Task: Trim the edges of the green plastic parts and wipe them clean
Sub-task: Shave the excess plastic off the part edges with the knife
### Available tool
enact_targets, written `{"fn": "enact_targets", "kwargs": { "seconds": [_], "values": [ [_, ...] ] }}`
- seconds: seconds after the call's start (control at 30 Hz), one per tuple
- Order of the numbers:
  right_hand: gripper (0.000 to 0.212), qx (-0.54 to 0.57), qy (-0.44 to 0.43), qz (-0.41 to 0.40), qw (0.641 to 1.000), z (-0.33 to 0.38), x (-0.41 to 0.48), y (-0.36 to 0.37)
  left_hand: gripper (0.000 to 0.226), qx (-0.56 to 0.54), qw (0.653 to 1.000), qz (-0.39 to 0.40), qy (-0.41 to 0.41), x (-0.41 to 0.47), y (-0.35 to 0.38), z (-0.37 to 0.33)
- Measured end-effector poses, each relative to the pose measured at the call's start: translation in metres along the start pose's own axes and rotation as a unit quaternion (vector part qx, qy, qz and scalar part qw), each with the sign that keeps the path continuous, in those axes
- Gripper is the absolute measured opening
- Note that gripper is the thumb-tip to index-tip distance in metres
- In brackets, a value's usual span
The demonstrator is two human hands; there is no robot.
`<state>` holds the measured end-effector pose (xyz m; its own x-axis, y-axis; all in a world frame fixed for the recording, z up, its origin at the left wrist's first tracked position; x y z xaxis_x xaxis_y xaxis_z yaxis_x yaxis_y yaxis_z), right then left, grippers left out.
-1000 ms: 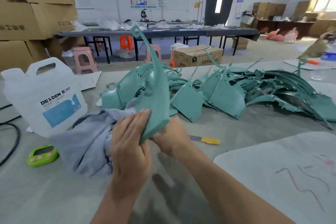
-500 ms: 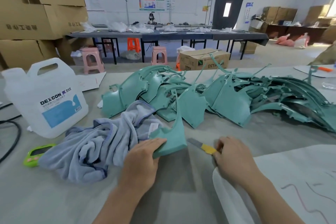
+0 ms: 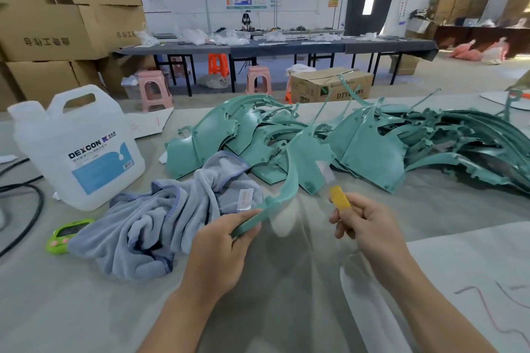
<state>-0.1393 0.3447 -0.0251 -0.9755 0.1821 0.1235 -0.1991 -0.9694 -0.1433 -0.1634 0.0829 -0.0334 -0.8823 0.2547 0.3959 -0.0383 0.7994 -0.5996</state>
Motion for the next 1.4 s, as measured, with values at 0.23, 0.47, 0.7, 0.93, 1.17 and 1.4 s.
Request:
{"fn": "enact_targets", "kwargs": {
  "seconds": [0.23,0.47,0.7,0.93,1.17,1.4],
  "values": [
    [0.031,0.095,-0.025,0.126,0.987,0.017,-0.018,0.028,0.022,-0.066,0.996,-0.016,-0.049,0.005,0.000,0.007],
    [0.022,0.119,-0.062,0.148,0.980,0.020,-0.027,0.052,0.024,-0.057,0.997,-0.003,-0.057,0.003,0.000,0.007],
    [0.030,0.089,-0.049,0.124,0.987,0.015,-0.027,0.053,0.039,-0.065,0.997,-0.002,-0.048,0.002,0.000,0.005],
    [0.033,0.035,-0.045,0.076,0.995,0.003,-0.016,0.041,0.019,-0.099,0.994,0.006,-0.038,0.002,0.000,0.003],
    [0.029,-0.132,0.038,-0.074,0.988,-0.019,0.015,0.005,0.018,-0.184,0.981,0.039,-0.053,0.004,-0.006,0.001],
    [0.020,-0.252,0.060,-0.144,0.955,-0.022,0.022,-0.019,0.015,-0.350,0.932,0.030,-0.085,0.006,-0.020,-0.001]
  ]
}}
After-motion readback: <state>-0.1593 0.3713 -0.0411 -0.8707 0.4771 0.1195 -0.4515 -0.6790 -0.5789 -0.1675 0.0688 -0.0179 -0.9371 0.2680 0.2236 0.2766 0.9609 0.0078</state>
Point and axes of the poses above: each hand's wrist, its own x-axis towards the middle knuckle, its own y-axis out of the palm, z = x × y, the point moved 2 cm from there along x, towards the middle knuckle, and after that the axes turned 7 degrees about z, right-handed, at the moved point
